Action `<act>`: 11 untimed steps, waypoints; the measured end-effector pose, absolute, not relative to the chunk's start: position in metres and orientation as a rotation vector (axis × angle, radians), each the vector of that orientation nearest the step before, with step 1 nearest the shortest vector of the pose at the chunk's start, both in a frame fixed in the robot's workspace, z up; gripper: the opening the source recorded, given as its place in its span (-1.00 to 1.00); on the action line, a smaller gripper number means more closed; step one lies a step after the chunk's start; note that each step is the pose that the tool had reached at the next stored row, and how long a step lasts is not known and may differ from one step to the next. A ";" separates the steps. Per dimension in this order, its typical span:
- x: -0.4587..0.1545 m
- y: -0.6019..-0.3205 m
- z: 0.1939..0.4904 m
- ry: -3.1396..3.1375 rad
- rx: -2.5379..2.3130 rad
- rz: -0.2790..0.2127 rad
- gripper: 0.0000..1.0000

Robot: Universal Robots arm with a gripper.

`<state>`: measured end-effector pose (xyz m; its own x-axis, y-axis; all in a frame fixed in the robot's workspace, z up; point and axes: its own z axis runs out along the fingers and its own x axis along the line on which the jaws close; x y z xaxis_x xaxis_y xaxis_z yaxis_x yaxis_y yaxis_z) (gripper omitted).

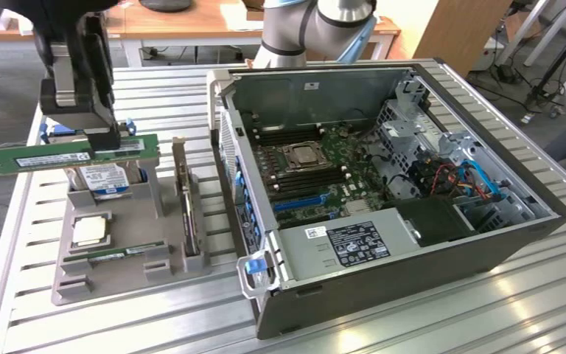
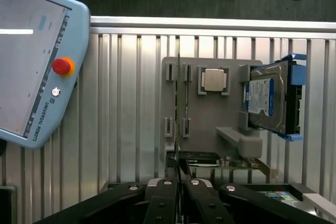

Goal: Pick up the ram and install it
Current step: 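Pick up the ram and move it above insertion slot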

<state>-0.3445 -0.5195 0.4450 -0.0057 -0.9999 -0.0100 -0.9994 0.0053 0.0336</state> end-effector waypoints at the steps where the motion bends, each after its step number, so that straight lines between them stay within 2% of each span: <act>1: -0.342 -0.519 0.445 -2.215 2.204 -0.048 -0.76; 11: -0.320 -0.519 0.445 -2.201 2.217 -0.048 -0.76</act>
